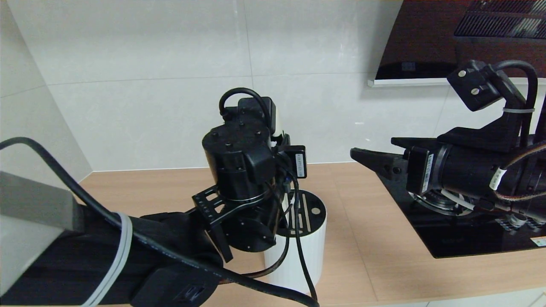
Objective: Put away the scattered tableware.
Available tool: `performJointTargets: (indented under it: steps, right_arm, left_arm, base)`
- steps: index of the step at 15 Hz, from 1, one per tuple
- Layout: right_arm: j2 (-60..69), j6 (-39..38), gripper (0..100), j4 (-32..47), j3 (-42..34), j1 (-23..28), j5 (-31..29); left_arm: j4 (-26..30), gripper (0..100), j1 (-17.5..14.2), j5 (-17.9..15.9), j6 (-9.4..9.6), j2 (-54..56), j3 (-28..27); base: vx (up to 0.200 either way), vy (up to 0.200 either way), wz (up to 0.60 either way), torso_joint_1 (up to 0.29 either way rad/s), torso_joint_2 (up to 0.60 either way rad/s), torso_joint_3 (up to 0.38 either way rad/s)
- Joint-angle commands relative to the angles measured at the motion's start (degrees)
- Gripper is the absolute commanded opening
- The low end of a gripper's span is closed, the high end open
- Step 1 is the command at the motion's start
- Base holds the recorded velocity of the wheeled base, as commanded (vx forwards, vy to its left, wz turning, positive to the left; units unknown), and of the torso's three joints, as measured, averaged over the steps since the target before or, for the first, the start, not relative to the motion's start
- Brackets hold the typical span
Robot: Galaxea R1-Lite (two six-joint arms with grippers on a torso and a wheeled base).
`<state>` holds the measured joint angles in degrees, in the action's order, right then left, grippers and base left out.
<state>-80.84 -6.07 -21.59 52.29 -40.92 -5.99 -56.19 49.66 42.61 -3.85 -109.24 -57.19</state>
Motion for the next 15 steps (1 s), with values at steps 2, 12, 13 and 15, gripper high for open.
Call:
performJointTargets:
  steps: [2,12,13,15]
  right_arm:
    - [-0.11,0.01,100,-0.03,-0.08,-0.03,0.01]
    - [-0.46,0.01,100,-0.03,-0.08,-0.03,-0.08]
    - [-0.46,0.09,100,-0.03,-0.08,-0.03,0.01]
    - [-0.38,0.09,100,-0.03,-0.08,-0.03,0.01]
  left_arm:
    - [0.11,0,-0.01,0.02,-0.45,-3.35,0.32]
    - [0.64,100,-0.01,-0.15,-0.45,-8.09,2.17]
    - [0.55,100,-0.01,-0.15,-0.45,-7.83,2.17]
    - [0.46,100,-0.01,-0.15,-0.45,-7.48,2.34]
  base:
    - [0.000,0.000,0.00,0.000,0.00,0.000]
    - [0.000,0.000,0.00,0.000,0.00,0.000]
    - [0.000,0.000,0.00,0.000,0.00,0.000]
    - [0.000,0.000,0.00,0.000,0.00,0.000]
